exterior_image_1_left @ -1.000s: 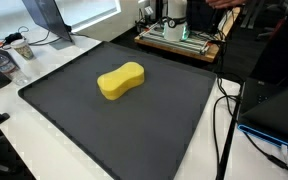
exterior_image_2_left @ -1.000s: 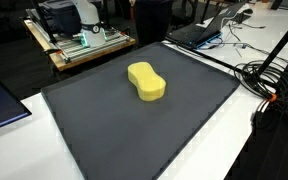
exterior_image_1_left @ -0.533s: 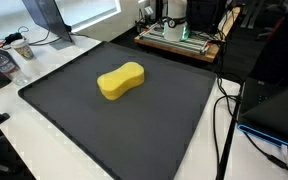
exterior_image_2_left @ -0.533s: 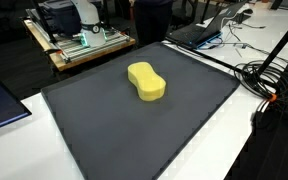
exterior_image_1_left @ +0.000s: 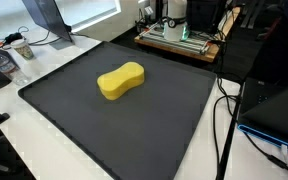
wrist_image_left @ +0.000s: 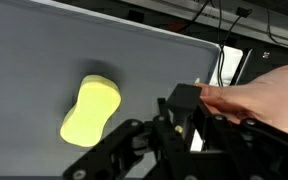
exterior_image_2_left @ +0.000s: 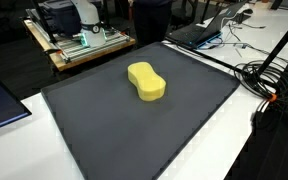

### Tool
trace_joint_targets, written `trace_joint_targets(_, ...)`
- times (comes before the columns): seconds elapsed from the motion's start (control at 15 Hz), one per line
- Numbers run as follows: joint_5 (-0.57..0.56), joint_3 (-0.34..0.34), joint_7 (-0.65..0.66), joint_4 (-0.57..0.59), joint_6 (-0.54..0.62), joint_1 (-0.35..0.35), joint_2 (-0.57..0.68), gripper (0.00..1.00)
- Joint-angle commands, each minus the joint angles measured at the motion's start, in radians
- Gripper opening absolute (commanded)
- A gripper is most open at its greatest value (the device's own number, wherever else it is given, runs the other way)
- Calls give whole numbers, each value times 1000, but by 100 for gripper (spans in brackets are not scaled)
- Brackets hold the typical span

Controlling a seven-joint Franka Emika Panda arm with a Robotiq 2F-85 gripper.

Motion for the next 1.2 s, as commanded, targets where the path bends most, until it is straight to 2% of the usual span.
trace_joint_targets(0.0, 16, -22, -47, -8, -29, -18, -15, 2)
trace_joint_targets(0.33, 23, -35, -58, -9, -40, -27, -14, 4)
trace_joint_targets(0.8, 12, -4, -16, -14, -26, -41, -37, 4)
trace_joint_targets(0.93, -9, 29, 16, -6, -32, -49, -48, 4)
trace_joint_targets(1.13, -11, 171, 155, 38, 125, -40, 81, 4)
